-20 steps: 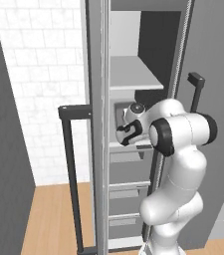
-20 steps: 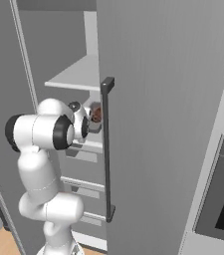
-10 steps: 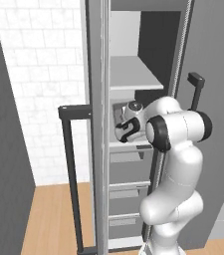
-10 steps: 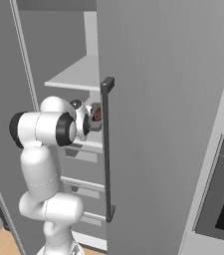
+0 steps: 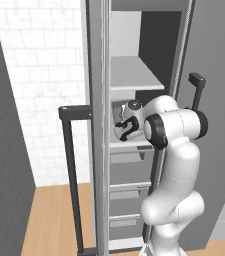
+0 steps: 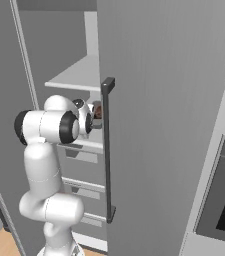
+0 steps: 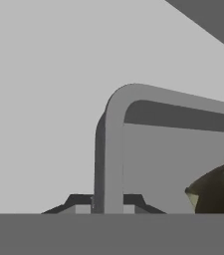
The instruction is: Take the meat container that has the steak and place it on the second highest rack of the freezer. Then take the vegetable container that has the lemon wedge and cucumber and place it on the highest rack of the freezer.
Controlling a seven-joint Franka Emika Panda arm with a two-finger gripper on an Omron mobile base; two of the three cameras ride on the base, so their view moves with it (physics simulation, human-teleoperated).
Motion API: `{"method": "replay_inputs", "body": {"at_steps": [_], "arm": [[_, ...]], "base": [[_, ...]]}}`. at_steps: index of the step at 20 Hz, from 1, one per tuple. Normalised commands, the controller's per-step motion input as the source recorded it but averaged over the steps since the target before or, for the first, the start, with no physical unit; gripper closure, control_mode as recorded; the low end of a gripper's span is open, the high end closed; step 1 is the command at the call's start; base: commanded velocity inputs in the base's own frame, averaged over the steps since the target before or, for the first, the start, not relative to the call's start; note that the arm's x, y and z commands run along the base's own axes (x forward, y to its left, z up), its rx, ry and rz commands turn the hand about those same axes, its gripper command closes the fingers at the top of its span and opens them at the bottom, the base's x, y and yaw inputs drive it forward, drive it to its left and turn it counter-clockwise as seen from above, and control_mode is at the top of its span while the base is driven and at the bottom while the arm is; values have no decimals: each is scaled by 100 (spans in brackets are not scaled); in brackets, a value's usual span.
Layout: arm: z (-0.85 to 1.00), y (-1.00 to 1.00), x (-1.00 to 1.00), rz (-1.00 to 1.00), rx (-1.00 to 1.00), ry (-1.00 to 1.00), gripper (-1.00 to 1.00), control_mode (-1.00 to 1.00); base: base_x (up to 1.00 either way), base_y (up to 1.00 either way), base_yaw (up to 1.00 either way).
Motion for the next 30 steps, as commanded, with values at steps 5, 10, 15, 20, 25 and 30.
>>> {"method": "replay_inputs", "body": {"at_steps": [5,10,15,20,25,30], "arm": [[0,0,0,0,0,0,100,-100],[0,0,0,0,0,0,-100,-100],[0,0,0,0,0,0,-100,-100],[0,0,-5,0,0,0,-100,-100],[33,-5,-28,0,0,1,-100,-100],[52,-4,-24,0,0,3,-100,-100]], "base": [[0,0,0],[0,0,0],[0,0,0],[0,0,0],[0,0,0],[0,0,0]]}}
